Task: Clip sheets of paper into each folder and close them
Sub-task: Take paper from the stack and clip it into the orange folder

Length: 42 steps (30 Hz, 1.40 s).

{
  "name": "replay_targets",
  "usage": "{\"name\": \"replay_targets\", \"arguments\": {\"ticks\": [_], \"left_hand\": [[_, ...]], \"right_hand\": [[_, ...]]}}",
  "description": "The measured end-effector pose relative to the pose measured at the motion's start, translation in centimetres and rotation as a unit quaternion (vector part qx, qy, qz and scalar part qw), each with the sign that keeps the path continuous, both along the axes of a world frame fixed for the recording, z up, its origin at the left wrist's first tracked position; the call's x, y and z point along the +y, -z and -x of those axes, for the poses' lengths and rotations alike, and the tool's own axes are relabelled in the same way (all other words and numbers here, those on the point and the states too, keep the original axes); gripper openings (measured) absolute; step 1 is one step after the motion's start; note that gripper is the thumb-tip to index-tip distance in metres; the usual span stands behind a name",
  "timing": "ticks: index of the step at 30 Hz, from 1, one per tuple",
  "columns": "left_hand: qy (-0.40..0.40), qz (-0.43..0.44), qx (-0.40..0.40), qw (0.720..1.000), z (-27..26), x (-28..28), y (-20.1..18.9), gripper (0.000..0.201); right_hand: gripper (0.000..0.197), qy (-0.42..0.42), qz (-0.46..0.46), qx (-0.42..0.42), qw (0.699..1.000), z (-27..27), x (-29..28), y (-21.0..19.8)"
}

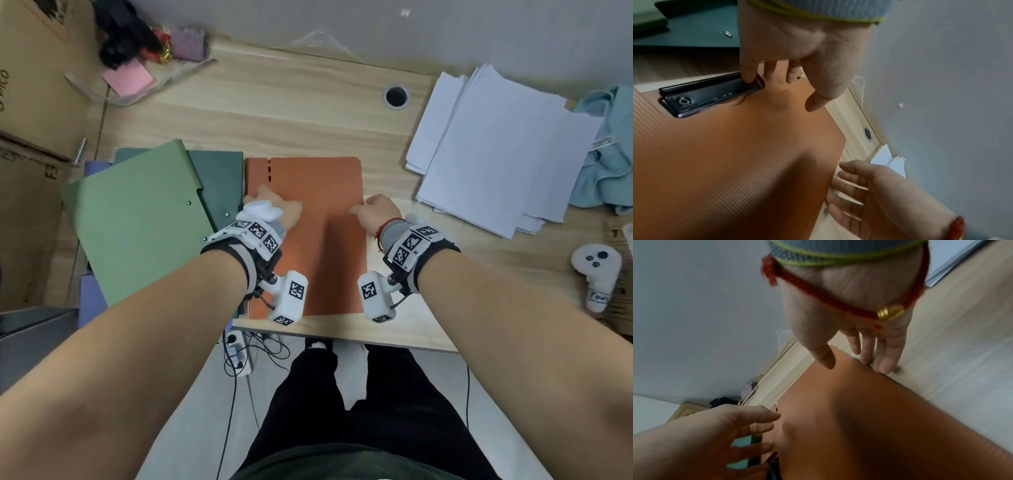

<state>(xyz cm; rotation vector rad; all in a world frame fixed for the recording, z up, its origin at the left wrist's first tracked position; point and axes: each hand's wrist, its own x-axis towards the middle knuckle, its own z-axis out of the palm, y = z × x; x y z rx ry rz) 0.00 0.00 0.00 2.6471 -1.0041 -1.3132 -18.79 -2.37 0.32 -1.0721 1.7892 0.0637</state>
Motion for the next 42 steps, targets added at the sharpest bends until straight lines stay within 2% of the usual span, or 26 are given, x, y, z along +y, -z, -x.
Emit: {"name": "replay_targets", "arguments": {"ticks": [2,5,9,10,12,13,15,17,19,22,26,28,31,32,35,39,42], "left_hand": [[0.01,-0.004,0.019,1.0,0.8,-0.3,-0.3,0.053],[0.01,0.0,0.029,1.0,3.0,-0.7,-2.9,0.029],[0.023,0.001,0.012,1.0,4.5,-0.9,-5.0,0.027],[0.018,-0.004,0.031,0.999,4.6,-1.0,-4.9,0.033],[-0.01,0.017,0.061,0.998,5.8,-1.1,-5.5,0.073],[-0.022,0.026,0.072,0.997,6.3,-1.2,-6.2,0.086],[-0.023,0.044,0.081,0.995,7.2,-1.6,-7.4,0.099],[-0.02,0.067,0.089,0.994,8.3,-1.9,-9.3,0.108],[-0.029,0.097,0.116,0.988,9.2,-2.3,-11.3,0.102],[-0.029,0.154,0.156,0.975,10.1,-3.0,-12.9,0.062],[-0.026,0.132,0.132,0.982,10.1,-2.9,-13.8,0.067],[0.014,0.124,0.104,0.987,10.1,-2.7,-14.2,0.061],[0.091,0.157,0.026,0.983,9.5,-2.2,-14.8,0.053],[0.092,0.165,-0.008,0.982,9.1,-2.3,-14.6,0.051],[0.032,0.174,-0.089,0.98,6.8,-2.3,-14.6,0.046],[0.074,0.17,-0.227,0.956,3.4,-1.2,-12.9,0.068],[0.084,0.211,-0.326,0.918,1.3,-0.3,-10.8,0.072]], "right_hand": [[0.015,0.029,-0.001,-0.015,0.999,1.1,0.1,0.2],[0.021,0.052,0.01,-0.024,0.998,3.1,-0.1,0.0],[0.013,0.031,0.041,-0.039,0.998,5.0,-0.9,-1.0],[0.012,0.029,0.042,-0.059,0.997,5.2,-1.1,-1.1],[0.025,0.016,0.041,-0.109,0.993,6.1,-1.8,-2.3],[0.032,0.013,0.039,-0.14,0.989,6.0,-2.1,-3.0],[0.035,0.019,0.021,-0.215,0.976,5.5,-2.6,-4.5],[0.05,0.037,-0.004,-0.277,0.96,5.0,-3.1,-6.5],[0.063,0.036,-0.013,-0.314,0.949,4.4,-3.4,-7.6],[0.067,0.053,0.01,-0.31,0.949,3.6,-3.5,-8.3],[0.068,0.061,0.02,-0.319,0.945,3.6,-3.2,-8.7],[0.068,0.053,0.002,-0.308,0.95,3.9,-3.0,-8.6],[0.063,0.015,-0.006,-0.25,0.968,4.2,-2.3,-7.9],[0.061,-0.012,-0.009,-0.222,0.975,4.4,-2.1,-7.5],[0.055,-0.102,-0.026,-0.119,0.987,5.2,-1.1,-6.4],[0.062,-0.209,-0.05,0.034,0.976,5.8,0.1,-5.9],[0.058,-0.233,-0.056,0.078,0.968,5.5,0.8,-5.4]]}}
